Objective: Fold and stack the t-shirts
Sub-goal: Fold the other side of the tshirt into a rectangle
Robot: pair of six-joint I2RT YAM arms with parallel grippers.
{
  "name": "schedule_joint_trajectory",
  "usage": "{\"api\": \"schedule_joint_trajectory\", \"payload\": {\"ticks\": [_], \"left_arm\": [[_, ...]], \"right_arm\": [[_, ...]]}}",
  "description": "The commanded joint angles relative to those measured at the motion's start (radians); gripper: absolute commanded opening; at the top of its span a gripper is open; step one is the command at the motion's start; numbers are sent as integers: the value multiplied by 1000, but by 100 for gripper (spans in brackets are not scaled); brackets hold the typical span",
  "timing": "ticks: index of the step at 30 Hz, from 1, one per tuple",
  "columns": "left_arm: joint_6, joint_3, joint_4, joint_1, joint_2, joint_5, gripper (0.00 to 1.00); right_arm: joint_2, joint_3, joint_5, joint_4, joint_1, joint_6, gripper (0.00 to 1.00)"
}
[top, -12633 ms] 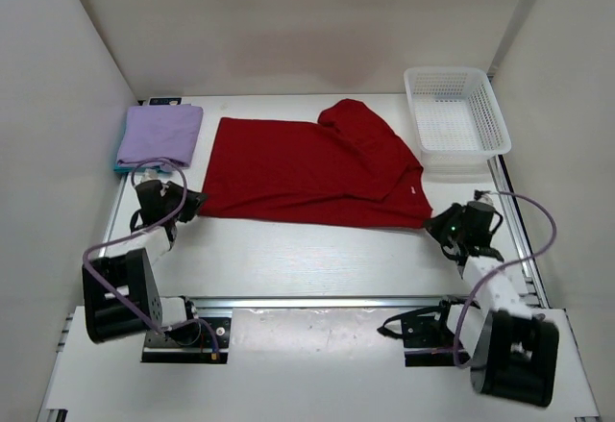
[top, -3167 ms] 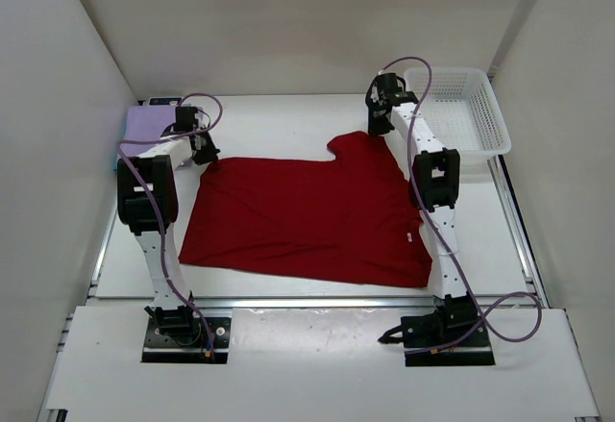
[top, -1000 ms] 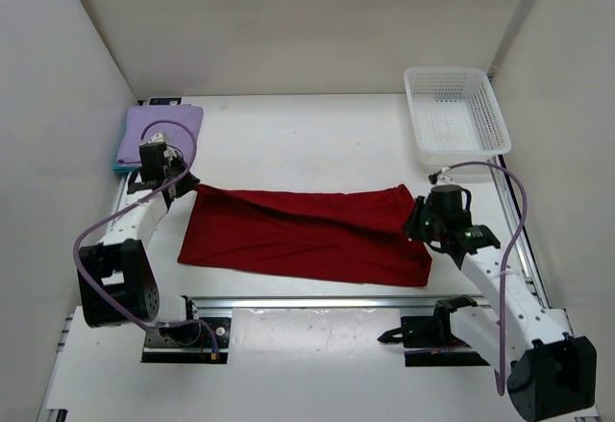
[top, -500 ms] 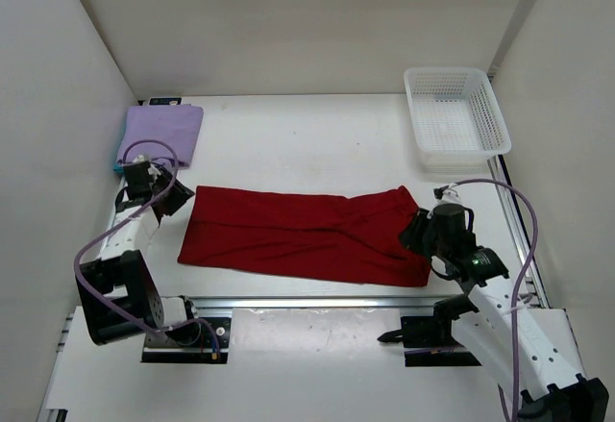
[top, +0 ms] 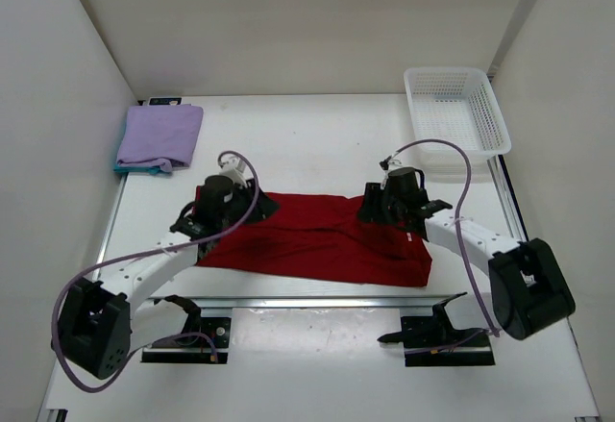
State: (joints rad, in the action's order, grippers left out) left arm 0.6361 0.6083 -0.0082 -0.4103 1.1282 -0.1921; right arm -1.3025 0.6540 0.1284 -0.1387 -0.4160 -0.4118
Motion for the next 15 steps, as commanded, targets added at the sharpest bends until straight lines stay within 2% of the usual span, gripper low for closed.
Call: {"api": "schedule_joint_trajectory", "payload": {"ticks": [1,3,9,10,12,13,15], "left_arm": [[63,-112,140,-77,-54,19,39],[91,-165,183,-103,-54,10,39],[148,-265,289,-154,-56,10,38],[148,-269,293,-156,-59,10,38],[140,-277,284,-151,-59,5,38],[142,-283,296,-150,-62,6,37],[157,-306,312,-136,-76,-3,38]], "right_arm": [[-56,25,74,161,31,34,47],[-89,35,102,174,33,48,52],[-195,93,109,172,34,84,49],[-201,105,102,168,31,87,47],[-196,99,91,159,14,100,35],[-195,99,86,149,0,97,26],[-176,81,106,143,-10,78,15]]}}
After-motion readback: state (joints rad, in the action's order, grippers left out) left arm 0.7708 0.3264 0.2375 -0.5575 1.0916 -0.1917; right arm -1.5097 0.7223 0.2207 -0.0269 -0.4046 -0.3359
